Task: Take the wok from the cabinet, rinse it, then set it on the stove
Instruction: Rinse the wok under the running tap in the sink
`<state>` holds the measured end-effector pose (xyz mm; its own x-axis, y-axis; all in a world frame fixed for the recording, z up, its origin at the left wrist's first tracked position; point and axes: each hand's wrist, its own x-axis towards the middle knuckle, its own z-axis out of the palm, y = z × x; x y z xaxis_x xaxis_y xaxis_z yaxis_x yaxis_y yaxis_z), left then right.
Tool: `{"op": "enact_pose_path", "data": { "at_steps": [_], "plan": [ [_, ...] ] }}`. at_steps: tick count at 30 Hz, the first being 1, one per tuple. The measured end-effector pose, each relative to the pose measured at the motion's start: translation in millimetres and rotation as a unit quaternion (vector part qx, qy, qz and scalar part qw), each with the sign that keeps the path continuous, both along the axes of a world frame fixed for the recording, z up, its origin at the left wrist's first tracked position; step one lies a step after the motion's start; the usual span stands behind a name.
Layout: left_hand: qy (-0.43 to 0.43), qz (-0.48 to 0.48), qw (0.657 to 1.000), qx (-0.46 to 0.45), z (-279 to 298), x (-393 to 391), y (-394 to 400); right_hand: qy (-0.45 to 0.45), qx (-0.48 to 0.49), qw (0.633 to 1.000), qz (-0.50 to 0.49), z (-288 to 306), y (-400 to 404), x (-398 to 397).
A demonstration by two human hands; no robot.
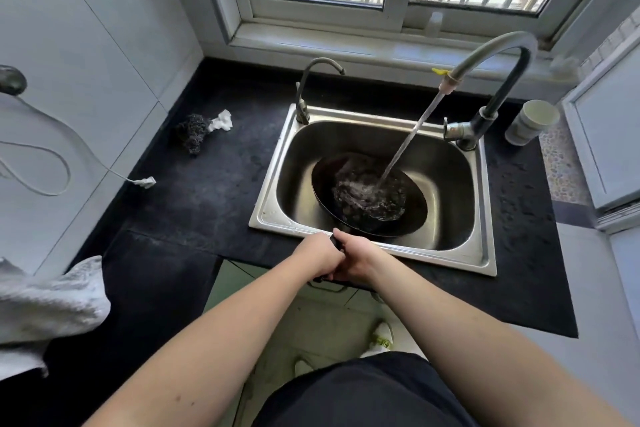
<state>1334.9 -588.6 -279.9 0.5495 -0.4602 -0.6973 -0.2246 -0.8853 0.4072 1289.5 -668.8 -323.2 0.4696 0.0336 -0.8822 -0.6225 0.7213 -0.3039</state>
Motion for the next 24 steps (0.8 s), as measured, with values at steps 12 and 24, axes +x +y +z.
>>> {"op": "enact_pose_path", "data": {
  "at_steps": [12,24],
  "plan": [
    [-0.031,0.077,0.993,-0.082,-29.7,-28.5,36.0,-0.045,0.008,0.999,-0.022,-24.2,16.2,-20.9],
    [-0.010,0.094,0.984,-0.153,-45.0,-38.5,50.4,-0.046,-0.059,0.993,-0.087,-34.0,30.6,-27.3]
  ]
}}
